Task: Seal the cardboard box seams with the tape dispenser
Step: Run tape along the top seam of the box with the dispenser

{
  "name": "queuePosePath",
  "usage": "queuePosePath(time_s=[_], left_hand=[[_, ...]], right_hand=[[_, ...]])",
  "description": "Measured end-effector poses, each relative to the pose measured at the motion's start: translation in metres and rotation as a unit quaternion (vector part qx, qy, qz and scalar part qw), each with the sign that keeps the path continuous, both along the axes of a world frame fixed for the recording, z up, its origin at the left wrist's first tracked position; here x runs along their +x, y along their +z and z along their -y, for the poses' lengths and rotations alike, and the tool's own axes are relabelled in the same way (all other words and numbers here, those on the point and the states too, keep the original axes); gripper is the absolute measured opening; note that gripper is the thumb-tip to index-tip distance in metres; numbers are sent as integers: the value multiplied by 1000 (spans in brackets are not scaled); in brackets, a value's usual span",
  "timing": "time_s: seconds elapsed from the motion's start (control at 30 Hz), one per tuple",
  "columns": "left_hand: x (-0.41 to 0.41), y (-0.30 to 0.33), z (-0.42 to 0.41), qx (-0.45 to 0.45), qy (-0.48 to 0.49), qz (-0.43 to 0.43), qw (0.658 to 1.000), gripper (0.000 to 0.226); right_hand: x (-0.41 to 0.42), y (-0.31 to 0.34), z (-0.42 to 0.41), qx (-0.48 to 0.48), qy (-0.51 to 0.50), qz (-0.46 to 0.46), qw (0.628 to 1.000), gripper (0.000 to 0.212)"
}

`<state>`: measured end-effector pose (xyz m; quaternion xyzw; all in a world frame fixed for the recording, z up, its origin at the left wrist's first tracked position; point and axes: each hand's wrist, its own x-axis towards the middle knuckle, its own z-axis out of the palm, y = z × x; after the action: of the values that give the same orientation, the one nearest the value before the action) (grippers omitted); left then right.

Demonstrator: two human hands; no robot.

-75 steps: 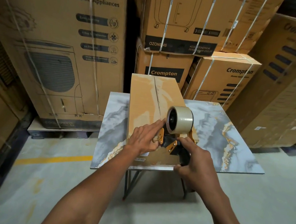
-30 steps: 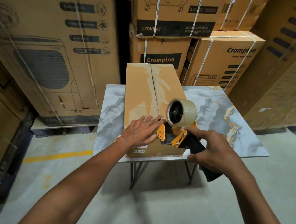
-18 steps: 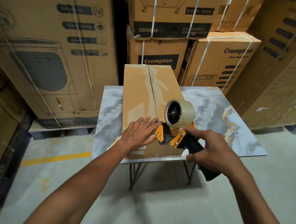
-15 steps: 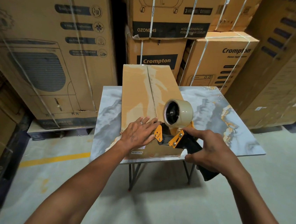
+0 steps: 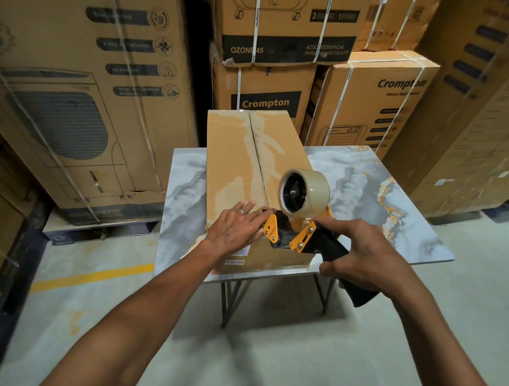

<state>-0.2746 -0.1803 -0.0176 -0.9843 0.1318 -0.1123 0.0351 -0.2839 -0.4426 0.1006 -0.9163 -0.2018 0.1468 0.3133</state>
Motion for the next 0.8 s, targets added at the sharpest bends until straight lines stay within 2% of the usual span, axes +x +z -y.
queuePosePath(time_s=[0.1,0.3,0.7,0.8], left_hand=[[2,-3,0,9,5,4,1000,50],[7,-7,1,-29,32,-56,997,52],[7,-7,3,-77,39,-31,996,42],[5,-8,2,-69,28,-36,997,50]], right_hand=[[2,1,0,0,-1,-1,1000,85],[3,1,-1,-6,-3,9,1000,83],[5,0,4,-5,17,15,1000,82],[5,1,9,14,11,4,1000,78]])
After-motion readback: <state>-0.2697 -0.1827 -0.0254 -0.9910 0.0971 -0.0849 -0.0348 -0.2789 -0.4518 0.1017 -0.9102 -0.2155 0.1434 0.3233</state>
